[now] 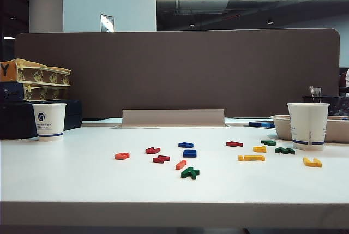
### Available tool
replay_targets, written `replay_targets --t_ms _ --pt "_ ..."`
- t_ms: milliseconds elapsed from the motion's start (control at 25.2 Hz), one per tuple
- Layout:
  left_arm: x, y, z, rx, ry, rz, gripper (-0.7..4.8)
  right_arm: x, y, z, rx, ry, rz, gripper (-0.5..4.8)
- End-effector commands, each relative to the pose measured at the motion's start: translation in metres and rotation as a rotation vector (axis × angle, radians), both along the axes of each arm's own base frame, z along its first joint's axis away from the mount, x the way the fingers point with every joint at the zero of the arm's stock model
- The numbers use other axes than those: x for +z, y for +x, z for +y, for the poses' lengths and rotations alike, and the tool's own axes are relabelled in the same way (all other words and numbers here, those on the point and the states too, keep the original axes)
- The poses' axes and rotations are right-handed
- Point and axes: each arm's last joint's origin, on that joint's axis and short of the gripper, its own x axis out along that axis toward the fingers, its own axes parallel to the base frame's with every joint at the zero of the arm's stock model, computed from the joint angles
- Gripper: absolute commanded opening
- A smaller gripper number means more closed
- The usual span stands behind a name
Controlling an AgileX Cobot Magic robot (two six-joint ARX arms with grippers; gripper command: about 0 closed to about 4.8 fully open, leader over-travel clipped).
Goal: Pick up the letter "c" and put it in the paper cup.
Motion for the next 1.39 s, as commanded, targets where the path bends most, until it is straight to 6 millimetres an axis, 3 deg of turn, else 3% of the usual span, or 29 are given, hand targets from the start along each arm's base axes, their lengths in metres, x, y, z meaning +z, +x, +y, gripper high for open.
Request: replay_targets --t_ms 40,397,635,1112,1390 --pt "0.002 0.000 0.000 -0.001 -0.001 -0.015 -0.06 0.003 -0.001 -0.001 -0.019 0.009 -0.028 -0.01" --pt "0.008 -0.001 0.000 -0.004 -0.001 -0.065 -0.06 0.004 -0.001 -0.001 -0.019 0.067 -0.034 -0.02" --pt "0.028 -0.005 -0.001 -0.056 0.003 -0.139 -0.06 0.011 -0.003 -0.001 -0.011 0.126 -0.056 -0.02" --pt "0.064 -0.013 -0.005 -0.164 0.048 -0.212 -0.05 0.050 -0.015 -0.002 -0.025 0.134 -0.140 -0.01" --pt "0.089 0.008 -0.007 -0.243 0.047 -0.161 -0.05 0.072 -0.003 -0.001 -0.022 0.129 -0.071 -0.02"
